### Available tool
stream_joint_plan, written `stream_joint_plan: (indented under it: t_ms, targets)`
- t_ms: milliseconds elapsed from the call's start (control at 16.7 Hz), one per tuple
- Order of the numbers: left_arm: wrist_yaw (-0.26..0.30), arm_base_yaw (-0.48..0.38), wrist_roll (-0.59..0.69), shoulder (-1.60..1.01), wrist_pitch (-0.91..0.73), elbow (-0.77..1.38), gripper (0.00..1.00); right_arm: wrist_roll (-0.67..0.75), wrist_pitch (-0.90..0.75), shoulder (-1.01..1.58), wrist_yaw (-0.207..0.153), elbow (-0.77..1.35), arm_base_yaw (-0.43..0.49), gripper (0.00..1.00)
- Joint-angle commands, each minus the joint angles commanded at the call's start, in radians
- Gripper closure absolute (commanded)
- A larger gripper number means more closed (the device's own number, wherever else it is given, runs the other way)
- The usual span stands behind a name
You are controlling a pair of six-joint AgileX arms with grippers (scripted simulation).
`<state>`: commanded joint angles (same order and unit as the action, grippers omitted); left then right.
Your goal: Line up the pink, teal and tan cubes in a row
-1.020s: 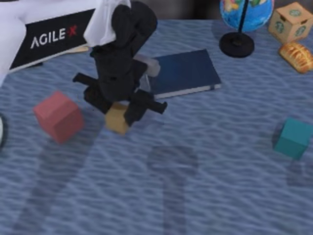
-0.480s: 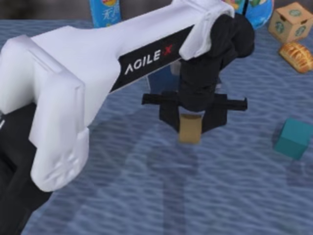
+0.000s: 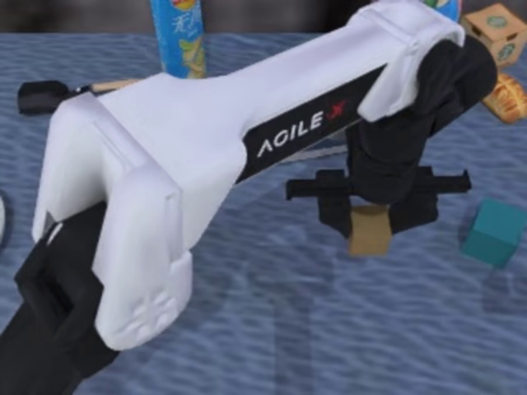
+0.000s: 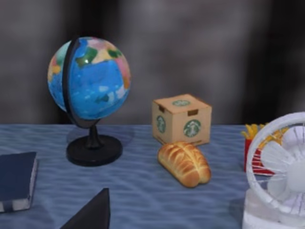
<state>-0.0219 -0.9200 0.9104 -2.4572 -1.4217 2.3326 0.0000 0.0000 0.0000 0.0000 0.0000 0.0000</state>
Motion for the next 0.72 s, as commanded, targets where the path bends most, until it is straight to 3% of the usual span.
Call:
stream_joint_plan:
  t_ms: [240,720]
  targets:
    - [0.0,0.004,-0.005,0.006,0.019,-0.02,1.0,0.0,0.0,0.0,0.0,0.0,0.0,0.0]
    - [0.0,0.002,-0.002,-0.004,0.273,-0.268,1.0,0.0,0.0,0.0,0.0,0.0,0.0,0.0]
